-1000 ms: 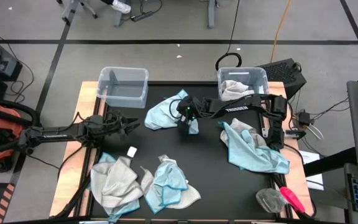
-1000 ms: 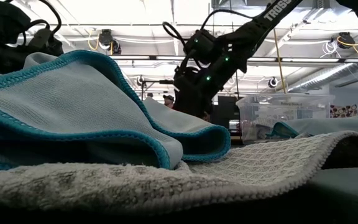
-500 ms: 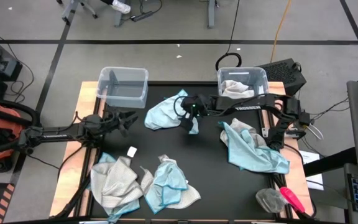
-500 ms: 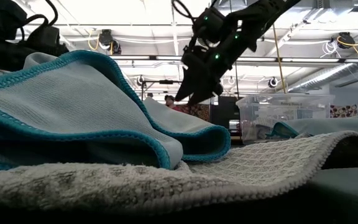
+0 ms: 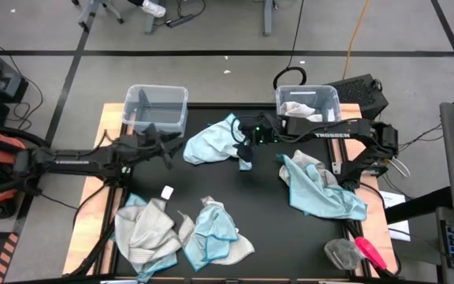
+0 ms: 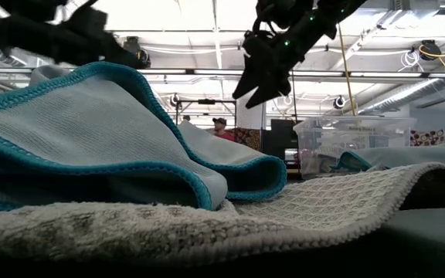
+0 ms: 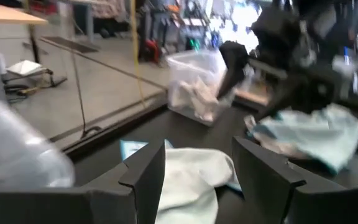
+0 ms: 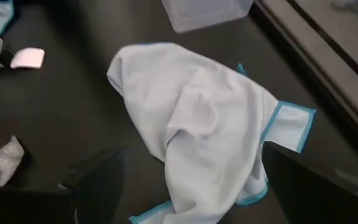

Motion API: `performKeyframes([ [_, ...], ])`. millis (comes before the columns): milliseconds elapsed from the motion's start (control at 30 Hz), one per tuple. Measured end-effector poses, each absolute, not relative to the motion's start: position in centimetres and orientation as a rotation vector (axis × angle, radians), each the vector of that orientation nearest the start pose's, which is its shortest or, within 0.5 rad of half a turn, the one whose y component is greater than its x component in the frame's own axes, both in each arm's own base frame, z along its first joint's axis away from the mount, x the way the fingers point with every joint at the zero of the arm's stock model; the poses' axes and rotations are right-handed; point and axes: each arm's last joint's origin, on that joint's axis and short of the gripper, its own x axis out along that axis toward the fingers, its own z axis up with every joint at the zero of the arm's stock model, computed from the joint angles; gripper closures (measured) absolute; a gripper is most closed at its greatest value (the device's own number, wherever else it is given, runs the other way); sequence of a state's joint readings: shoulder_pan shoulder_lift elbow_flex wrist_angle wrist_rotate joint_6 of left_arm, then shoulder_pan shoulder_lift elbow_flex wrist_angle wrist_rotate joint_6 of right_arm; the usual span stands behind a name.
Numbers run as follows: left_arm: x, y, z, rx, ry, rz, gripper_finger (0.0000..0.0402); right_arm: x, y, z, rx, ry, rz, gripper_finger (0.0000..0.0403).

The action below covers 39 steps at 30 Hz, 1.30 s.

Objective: Sort microfiber towel by color & place in baskets
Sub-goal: Put the blue towel into the left transparent bin

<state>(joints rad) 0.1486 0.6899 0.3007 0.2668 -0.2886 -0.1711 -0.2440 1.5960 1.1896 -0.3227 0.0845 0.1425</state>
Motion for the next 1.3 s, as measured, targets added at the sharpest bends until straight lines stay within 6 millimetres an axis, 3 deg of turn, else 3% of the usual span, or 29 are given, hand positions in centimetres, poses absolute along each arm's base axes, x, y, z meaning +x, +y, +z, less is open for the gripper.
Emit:
performKeyframes([
  [133,19.2,3.7,23.3,-0.105,0.179,0.413,0.021,33.1,-8.5,27.2,0.188,0.679,-0.362,0.0051],
  [233,21.7,4.7,23.1,-0.108,0.253,0.451,0.021,32.4,-8.3,27.8,0.188,0.683,-0.36,0.0051],
  [433,25.8,7.0,20.7,-0.163,0.403,0.431,0.0191,30.7,-7.3,29.1,0.183,0.728,-0.344,0.0051],
  [700,30.2,9.3,17.5,-0.181,0.54,0.419,0.0097,28.7,-5.5,30.2,0.167,0.794,-0.308,0.0051],
  [867,32.4,10.5,14.8,-0.174,0.666,0.458,0.0065,27.8,-4.5,30.7,0.137,0.826,-0.295,0.0051],
  [1133,35.2,11.3,11.4,-0.254,0.883,0.463,0.0067,27.0,-3.9,31.2,0.112,0.839,-0.274,0.0051],
  [1200,35.6,11.3,10.8,-0.31,0.936,0.465,0.0084,26.9,-3.9,31.2,0.103,0.847,-0.271,0.0051],
  [1300,35.8,11.3,10.4,-0.353,0.963,0.44,0.0149,26.8,-3.9,31.1,0.096,0.852,-0.267,0.0051],
])
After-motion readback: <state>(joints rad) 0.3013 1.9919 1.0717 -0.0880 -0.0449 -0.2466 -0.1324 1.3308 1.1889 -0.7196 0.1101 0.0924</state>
